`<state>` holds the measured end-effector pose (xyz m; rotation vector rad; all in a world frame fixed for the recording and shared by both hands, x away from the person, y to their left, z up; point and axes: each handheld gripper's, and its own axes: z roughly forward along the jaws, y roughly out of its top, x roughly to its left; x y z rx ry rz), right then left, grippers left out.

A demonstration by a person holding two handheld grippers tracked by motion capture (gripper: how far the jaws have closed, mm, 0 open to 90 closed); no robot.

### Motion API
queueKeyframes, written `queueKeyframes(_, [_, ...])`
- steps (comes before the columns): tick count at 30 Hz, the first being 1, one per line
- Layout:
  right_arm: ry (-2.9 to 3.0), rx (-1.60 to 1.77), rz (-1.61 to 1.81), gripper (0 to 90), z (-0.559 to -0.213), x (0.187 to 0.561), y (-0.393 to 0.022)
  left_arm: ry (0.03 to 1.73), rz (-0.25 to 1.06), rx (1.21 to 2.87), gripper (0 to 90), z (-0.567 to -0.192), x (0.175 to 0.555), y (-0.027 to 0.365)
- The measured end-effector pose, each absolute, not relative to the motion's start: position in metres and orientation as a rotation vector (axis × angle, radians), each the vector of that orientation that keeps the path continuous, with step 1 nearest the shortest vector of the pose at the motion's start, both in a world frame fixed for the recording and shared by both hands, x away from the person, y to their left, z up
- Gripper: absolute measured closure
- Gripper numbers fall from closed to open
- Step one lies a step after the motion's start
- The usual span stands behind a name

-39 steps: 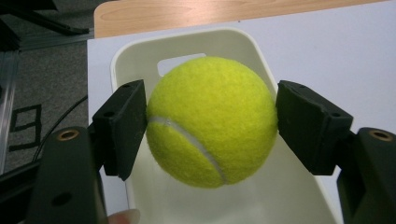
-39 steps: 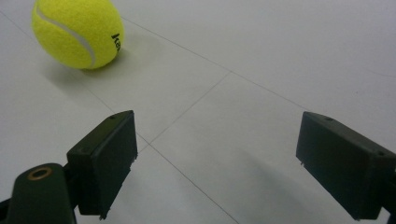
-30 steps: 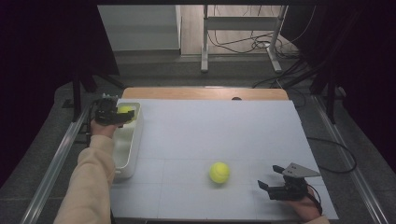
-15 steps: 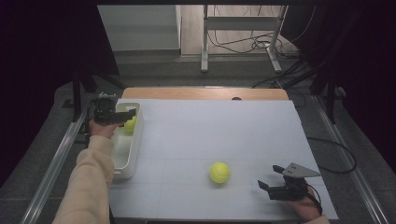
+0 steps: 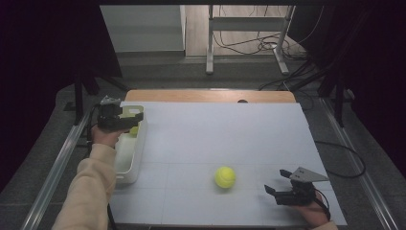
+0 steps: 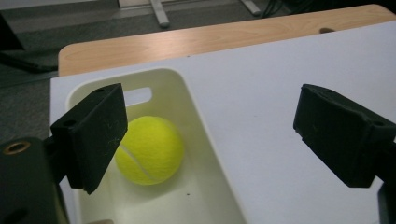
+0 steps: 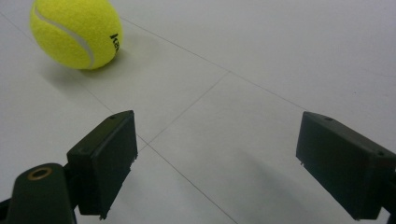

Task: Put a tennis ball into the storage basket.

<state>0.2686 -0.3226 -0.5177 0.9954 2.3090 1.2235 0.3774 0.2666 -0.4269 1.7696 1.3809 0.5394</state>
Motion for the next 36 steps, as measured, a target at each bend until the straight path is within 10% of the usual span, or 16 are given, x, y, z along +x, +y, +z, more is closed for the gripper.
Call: queueKeyframes(36, [2.298, 0.99, 1.236, 13.1, -0.516, 0.267, -0.327, 1.122, 0.437, 1.797, 10.5, -0.414, 0.343, 0.206])
